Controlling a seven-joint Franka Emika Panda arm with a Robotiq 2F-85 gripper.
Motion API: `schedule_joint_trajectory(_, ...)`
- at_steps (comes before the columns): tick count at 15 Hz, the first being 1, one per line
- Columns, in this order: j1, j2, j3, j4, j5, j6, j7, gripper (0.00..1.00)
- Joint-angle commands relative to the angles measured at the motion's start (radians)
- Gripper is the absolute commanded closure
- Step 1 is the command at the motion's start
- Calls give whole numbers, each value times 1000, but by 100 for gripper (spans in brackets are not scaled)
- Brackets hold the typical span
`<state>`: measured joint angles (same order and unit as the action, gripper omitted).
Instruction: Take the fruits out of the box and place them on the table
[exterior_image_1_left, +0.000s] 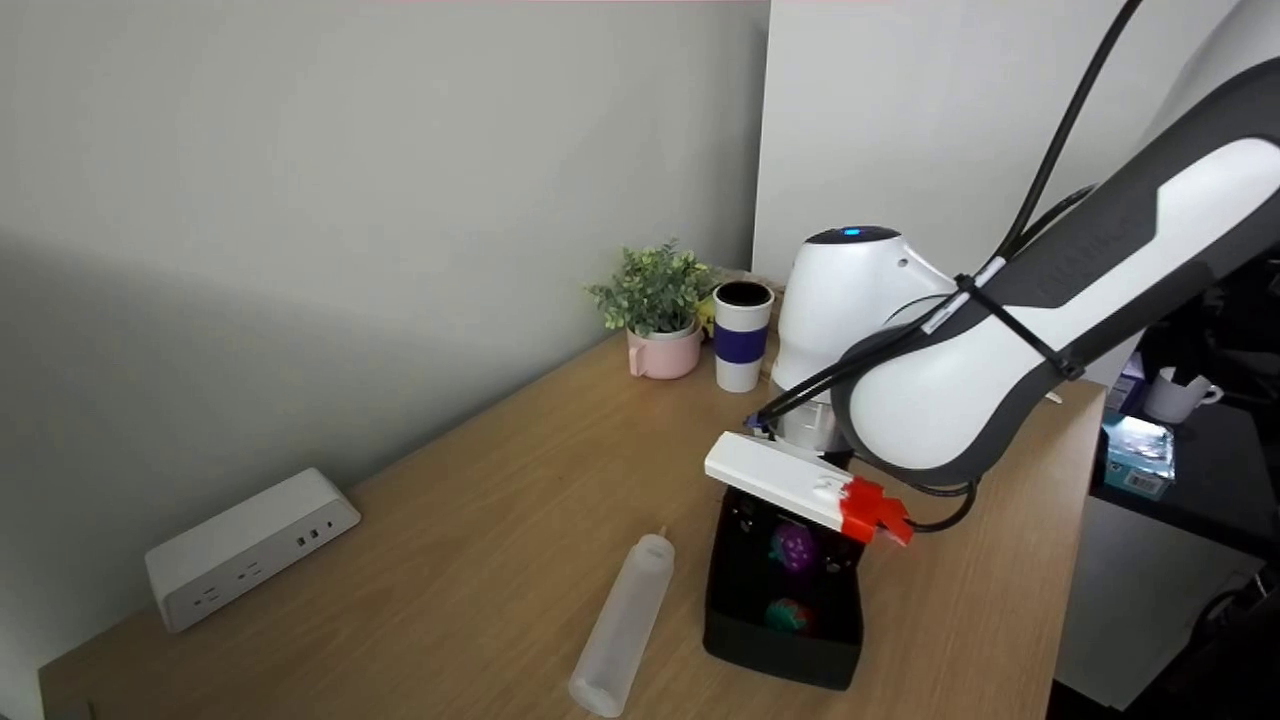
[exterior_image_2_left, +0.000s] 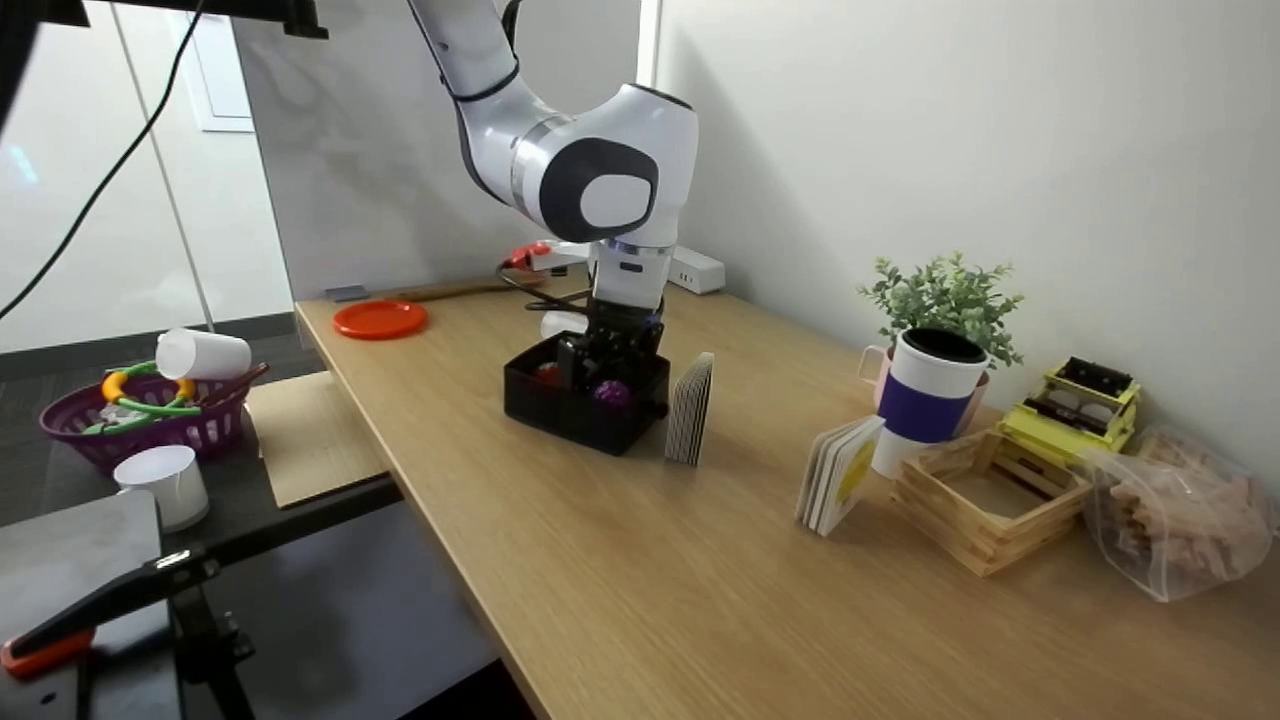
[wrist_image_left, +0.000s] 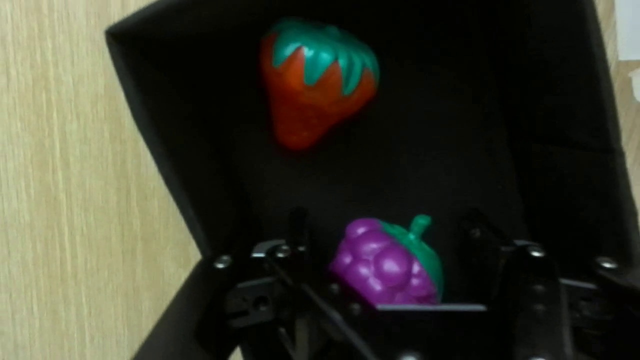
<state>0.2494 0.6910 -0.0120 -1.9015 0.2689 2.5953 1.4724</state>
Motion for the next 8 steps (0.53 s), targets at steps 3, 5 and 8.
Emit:
schedule_joint_trajectory(3, -2, 34, 3, 58, -16, -43, 16, 70)
schedule_joint_trajectory(5, 4, 36, -3, 62, -26, -43, 18, 78)
schedule_joint_trajectory(8, 6, 38, -5, 67, -36, -42, 19, 79)
